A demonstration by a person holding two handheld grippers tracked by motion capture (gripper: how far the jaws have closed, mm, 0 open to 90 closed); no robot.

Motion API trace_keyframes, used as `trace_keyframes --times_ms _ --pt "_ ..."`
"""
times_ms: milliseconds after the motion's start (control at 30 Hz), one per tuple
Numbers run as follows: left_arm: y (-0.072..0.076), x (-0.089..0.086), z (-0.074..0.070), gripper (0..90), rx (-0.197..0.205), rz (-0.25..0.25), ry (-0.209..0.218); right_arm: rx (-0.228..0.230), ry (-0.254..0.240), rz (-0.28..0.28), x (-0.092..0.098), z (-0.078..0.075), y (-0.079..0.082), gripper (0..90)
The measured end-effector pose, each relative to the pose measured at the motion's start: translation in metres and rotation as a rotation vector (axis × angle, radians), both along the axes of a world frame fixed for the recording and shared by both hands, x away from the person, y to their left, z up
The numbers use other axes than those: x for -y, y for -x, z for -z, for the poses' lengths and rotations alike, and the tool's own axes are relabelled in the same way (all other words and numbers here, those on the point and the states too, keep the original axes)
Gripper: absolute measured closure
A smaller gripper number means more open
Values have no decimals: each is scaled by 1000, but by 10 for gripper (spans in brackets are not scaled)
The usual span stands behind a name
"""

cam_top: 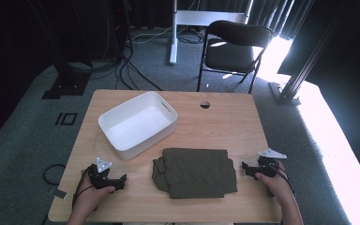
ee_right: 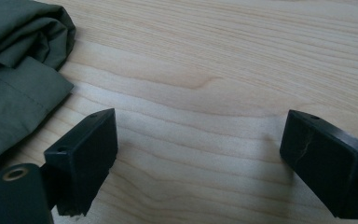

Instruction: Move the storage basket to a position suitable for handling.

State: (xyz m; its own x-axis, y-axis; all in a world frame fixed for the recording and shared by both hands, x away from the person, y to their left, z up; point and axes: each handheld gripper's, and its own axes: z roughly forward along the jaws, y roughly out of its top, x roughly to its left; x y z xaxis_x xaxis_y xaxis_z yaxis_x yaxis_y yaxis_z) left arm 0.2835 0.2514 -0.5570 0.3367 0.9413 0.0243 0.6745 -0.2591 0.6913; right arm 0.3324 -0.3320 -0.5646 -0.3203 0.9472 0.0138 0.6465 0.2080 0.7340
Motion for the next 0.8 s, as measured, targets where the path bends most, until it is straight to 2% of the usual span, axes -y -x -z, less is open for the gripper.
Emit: trace_keyframes --times_ms 300,333,533,700,800 --pt "-1 -4 0 10 -2 18 1 6 0 -13 -1 -1 -7 121" --pt "-2 -5 -2 10 -7 19 -9 12 -1 -16 -2 -1 -10 122" --pt "-4 -7 -7 11 7 5 16 14 -17 -17 -8 -4 -24 122" --pt "-5 -8 -9 11 7 5 12 21 -30 -11 -11 -7 -35 123" --pt "-6 -8 -11 88 14 -3 8 22 -28 -14 -15 -9 -46 123"
